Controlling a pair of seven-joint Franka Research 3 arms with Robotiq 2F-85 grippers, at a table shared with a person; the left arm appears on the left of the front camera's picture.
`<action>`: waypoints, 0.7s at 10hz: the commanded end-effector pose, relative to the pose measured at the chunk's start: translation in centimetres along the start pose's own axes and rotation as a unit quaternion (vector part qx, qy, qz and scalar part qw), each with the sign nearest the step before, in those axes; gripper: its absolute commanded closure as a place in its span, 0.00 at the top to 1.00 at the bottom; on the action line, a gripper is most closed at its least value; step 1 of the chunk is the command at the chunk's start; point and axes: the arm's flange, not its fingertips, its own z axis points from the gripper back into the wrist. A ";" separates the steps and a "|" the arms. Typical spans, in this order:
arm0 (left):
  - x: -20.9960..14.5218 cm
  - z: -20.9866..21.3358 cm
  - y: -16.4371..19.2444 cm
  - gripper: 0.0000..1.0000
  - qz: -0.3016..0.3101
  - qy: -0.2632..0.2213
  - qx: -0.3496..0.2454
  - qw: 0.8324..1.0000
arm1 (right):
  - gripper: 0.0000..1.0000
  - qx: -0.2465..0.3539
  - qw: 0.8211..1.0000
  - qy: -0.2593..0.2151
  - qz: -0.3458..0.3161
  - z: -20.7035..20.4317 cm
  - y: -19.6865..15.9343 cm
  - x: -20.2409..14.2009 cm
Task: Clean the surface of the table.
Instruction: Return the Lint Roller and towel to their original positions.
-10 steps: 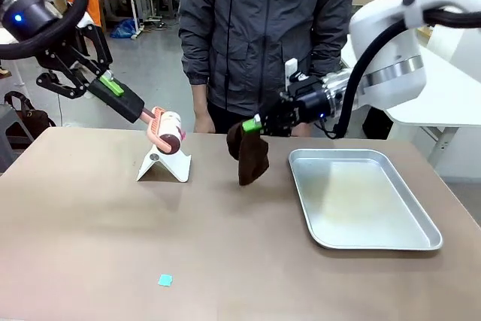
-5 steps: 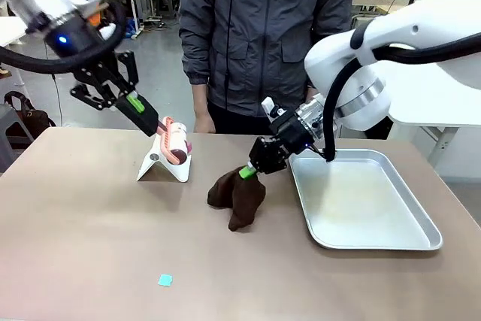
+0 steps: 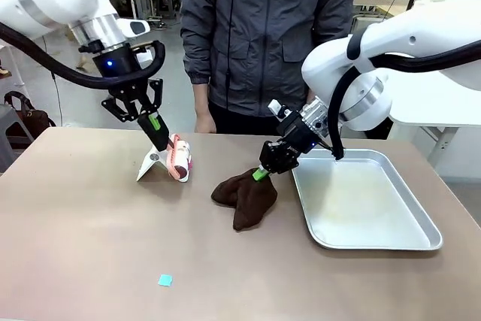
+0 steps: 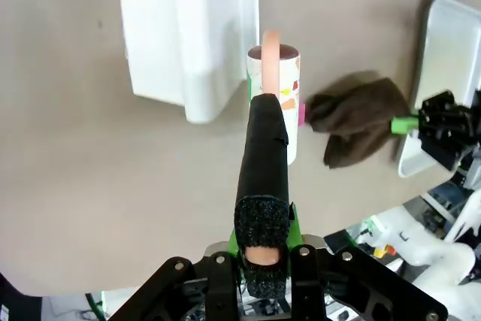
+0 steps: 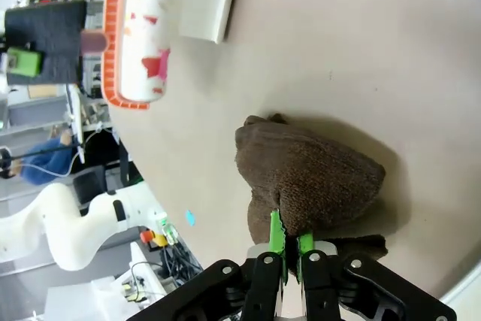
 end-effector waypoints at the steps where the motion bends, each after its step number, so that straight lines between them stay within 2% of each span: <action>1: 1.4 1.3 -1.2 0.22 0.015 -0.006 -0.033 0.999 | 0.07 0.008 1.000 0.005 0.009 -0.2 0.6 -0.1; 2: 0.0 0.0 0.0 0.22 0.000 0.000 0.000 1.000 | 0.07 0.008 1.000 0.005 0.009 -0.2 0.6 -0.1; 5: 0.0 0.0 0.0 0.22 0.000 0.000 0.000 1.000 | 0.07 0.008 1.000 0.005 0.009 -0.2 0.6 -0.1; 6: 1.0 -0.1 -0.4 0.22 0.004 0.001 -0.005 1.000 | 0.07 0.003 1.000 0.005 0.005 -0.5 0.6 -0.1; 7: 1.1 -0.5 -0.3 0.22 -0.004 -0.039 0.004 0.999 | 0.07 -0.031 0.999 -0.010 -0.001 -0.8 1.1 0.6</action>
